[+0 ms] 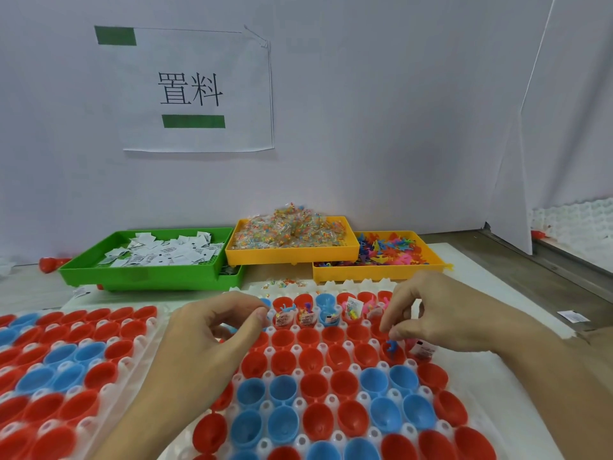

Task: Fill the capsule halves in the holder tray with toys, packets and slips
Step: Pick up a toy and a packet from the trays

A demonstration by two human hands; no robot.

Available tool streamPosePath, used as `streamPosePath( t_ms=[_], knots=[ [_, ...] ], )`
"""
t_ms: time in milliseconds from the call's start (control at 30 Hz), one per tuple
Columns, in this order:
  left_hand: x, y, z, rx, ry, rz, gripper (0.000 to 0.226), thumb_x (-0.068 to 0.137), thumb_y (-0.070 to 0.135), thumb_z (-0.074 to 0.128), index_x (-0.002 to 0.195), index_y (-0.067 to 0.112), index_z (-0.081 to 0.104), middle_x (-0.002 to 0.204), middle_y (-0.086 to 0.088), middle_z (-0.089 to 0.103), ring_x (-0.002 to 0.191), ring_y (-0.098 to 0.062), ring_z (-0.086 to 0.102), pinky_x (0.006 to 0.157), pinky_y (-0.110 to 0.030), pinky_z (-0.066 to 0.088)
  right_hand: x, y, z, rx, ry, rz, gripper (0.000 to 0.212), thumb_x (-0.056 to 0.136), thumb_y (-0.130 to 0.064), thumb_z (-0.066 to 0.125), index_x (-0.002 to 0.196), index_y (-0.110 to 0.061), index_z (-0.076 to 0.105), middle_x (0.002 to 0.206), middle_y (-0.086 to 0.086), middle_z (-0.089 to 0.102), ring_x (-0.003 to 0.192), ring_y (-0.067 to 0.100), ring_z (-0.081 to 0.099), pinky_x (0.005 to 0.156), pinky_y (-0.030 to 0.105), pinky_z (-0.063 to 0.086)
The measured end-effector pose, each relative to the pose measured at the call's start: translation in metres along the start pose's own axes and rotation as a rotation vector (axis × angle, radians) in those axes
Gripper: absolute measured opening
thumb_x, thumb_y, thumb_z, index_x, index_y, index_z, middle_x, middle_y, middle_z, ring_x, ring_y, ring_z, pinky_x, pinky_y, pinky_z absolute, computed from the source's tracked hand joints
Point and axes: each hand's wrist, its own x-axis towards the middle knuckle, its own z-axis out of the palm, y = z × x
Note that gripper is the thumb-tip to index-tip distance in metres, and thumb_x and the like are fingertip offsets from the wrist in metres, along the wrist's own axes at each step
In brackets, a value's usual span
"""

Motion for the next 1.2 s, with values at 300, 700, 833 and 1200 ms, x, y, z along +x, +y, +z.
streamPosePath(
  t_ms=[300, 700, 833, 1200],
  knots=[
    [0.003, -0.005, -0.003, 0.012, 0.044, -0.004, 0.021, 0.087, 0.012, 0.070, 0.073, 0.027, 0.075, 0.071, 0.006, 0.073, 0.070, -0.009, 0.068, 0.060, -0.025, 0.052, 0.010, -0.002, -0.005, 0.014, 0.176, -0.050, 0.016, 0.093, -0.028, 0.069, 0.092, -0.042, 0.076, 0.088, -0.024, 0.071, 0.091, -0.011, 0.060, 0.070, 0.005, 0.046],
    [0.008, -0.022, -0.006, 0.078, 0.130, -0.099, 0.020, 0.090, 0.018, 0.065, 0.074, 0.025, 0.075, 0.071, 0.020, 0.071, 0.076, 0.002, 0.066, 0.062, -0.012, 0.046, 0.177, -0.021, -0.006, -0.181, 0.296, 0.123, 0.026, 0.103, -0.018, 0.052, 0.110, -0.001, 0.071, 0.112, 0.015, 0.070, 0.100, 0.026, 0.063, 0.085, 0.035, 0.051],
    [0.009, -0.022, -0.008, 0.067, 0.137, -0.093, 0.020, 0.090, 0.017, 0.064, 0.075, 0.024, 0.075, 0.070, 0.018, 0.071, 0.075, 0.001, 0.066, 0.062, -0.012, 0.045, 0.203, -0.014, -0.005, -0.356, 0.131, 0.241, 0.032, 0.096, -0.025, 0.066, 0.115, 0.000, 0.070, 0.119, 0.013, 0.069, 0.112, 0.028, 0.063, 0.097, 0.041, 0.053],
    [0.008, -0.018, -0.009, 0.043, 0.152, -0.069, 0.019, 0.090, 0.018, 0.064, 0.076, 0.023, 0.075, 0.072, 0.019, 0.070, 0.077, 0.001, 0.065, 0.064, -0.012, 0.046, 0.204, -0.003, 0.000, 0.012, 0.321, 0.179, 0.017, 0.088, -0.013, 0.075, 0.075, -0.022, 0.068, 0.092, 0.000, 0.067, 0.088, 0.014, 0.060, 0.070, 0.025, 0.045]
  ],
)
